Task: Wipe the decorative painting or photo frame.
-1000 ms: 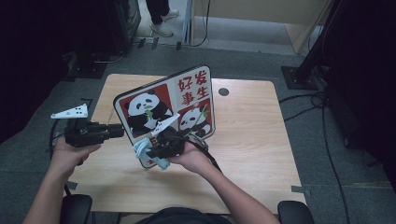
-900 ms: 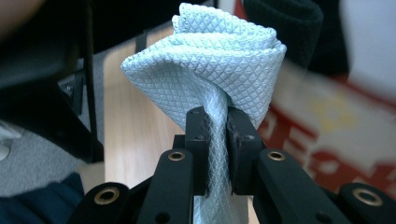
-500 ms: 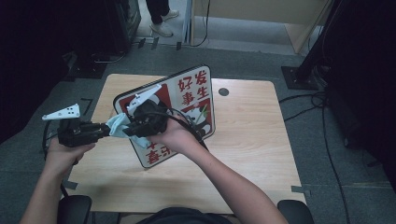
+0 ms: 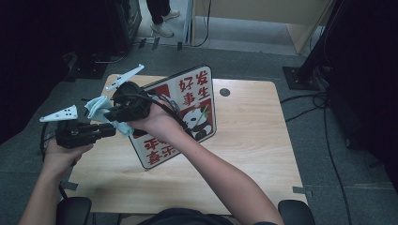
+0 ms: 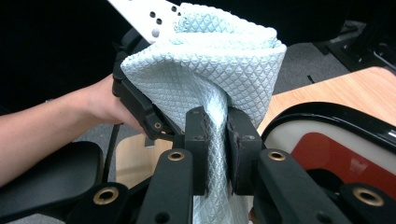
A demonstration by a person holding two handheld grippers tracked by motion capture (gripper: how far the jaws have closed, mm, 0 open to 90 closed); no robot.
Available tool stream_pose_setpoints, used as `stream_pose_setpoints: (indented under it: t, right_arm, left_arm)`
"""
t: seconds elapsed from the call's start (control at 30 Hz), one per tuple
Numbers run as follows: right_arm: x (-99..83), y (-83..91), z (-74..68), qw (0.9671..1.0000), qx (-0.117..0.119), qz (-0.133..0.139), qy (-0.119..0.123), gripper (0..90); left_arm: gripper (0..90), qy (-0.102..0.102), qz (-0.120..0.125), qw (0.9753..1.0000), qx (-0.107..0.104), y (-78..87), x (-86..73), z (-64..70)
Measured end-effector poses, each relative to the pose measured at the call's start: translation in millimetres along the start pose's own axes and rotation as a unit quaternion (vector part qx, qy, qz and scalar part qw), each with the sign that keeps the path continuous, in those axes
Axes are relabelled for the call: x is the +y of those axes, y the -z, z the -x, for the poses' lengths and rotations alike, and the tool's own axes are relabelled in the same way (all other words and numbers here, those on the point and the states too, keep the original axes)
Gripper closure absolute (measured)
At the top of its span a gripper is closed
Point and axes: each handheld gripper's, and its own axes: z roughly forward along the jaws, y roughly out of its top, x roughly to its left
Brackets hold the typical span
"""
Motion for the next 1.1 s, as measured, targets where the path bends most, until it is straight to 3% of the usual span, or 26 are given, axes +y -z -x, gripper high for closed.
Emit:
stream_pose_setpoints:
  t: [0.37, 1.1]
  right_arm:
    - [-14.9, -6.4, 3.8, 0.9998, -0.002, -0.007, -0.018, 80.9]
    - [-57.6, -23.3, 5.8, 0.9992, 0.011, -0.028, -0.028, 81.1]
  left_arm:
    - [68.1, 0.000, 0.003, 1.0000, 0.001, 1.2, -1.1, -2.0]
    - [67.2, -0.004, -0.005, 0.9999, 0.009, -0.2, -2.2, -3.2]
